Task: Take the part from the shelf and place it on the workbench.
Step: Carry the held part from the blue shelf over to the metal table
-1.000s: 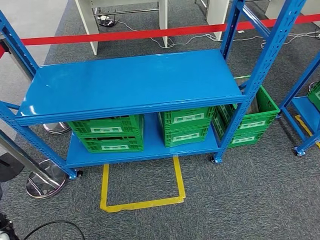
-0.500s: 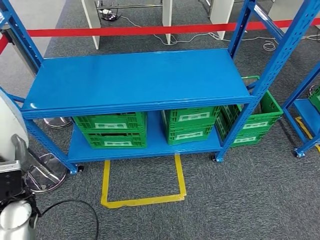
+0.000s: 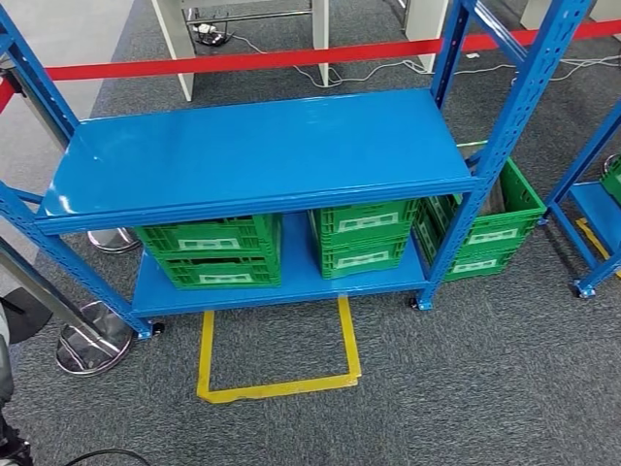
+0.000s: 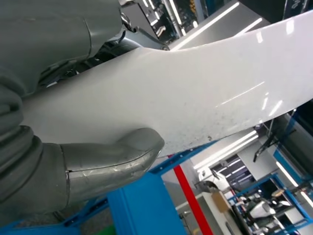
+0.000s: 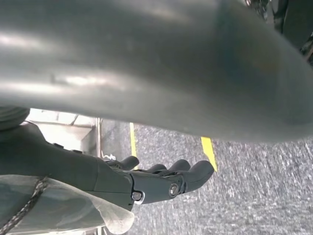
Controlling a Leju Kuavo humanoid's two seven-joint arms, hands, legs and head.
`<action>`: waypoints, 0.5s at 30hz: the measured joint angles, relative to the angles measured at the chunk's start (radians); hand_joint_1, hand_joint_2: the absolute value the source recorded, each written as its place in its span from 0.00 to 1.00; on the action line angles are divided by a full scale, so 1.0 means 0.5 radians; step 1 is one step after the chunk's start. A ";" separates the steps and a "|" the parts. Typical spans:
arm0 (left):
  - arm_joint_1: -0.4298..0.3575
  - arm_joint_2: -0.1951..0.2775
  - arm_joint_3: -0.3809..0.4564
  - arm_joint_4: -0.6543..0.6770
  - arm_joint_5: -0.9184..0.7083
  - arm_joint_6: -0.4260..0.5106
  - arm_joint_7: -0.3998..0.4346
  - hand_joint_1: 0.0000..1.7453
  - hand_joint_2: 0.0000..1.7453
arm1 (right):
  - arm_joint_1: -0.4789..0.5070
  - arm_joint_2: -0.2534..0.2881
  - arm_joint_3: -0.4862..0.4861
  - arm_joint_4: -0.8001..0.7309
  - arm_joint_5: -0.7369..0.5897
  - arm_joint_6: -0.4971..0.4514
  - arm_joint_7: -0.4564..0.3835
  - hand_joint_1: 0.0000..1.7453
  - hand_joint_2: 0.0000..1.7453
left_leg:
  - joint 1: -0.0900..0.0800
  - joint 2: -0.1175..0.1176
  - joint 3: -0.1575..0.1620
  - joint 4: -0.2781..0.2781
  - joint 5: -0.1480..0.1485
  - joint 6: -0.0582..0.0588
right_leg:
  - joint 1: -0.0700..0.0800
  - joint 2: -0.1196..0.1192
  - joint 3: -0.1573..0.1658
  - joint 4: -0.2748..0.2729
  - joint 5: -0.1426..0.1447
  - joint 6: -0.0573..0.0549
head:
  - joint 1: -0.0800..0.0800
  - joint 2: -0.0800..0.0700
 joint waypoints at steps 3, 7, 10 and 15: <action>0.012 -0.009 0.023 -0.028 -0.004 -0.001 0.000 1.00 1.00 | -0.010 0.000 -0.008 0.000 0.000 0.000 0.000 0.00 0.00 | -0.006 -0.005 0.180 -0.349 0.109 0.024 | 0.007 0.002 -0.002 0.003 0.006 0.014 | 0.002 0.000; 0.023 -0.024 0.046 -0.053 -0.018 -0.001 0.000 1.00 1.00 | -0.013 0.000 -0.017 0.000 0.000 -0.001 0.000 0.00 0.00 | -0.007 -0.005 0.183 -0.394 0.126 0.069 | 0.010 0.003 -0.017 0.001 0.007 0.056 | 0.004 0.000; 0.023 -0.042 0.050 -0.065 -0.036 0.000 0.000 1.00 1.00 | -0.013 0.000 -0.019 0.000 0.000 -0.001 0.000 0.00 0.00 | -0.002 -0.002 0.173 -0.409 0.145 0.103 | 0.009 0.008 -0.137 0.252 -0.151 0.077 | 0.011 0.000; 0.028 -0.064 0.053 -0.066 -0.048 0.000 0.000 1.00 1.00 | -0.009 0.001 -0.020 0.001 -0.005 0.024 0.001 0.00 0.00 | -0.016 -0.004 0.158 -0.406 0.154 0.115 | 0.011 0.008 -0.202 0.437 -0.168 0.073 | 0.011 0.000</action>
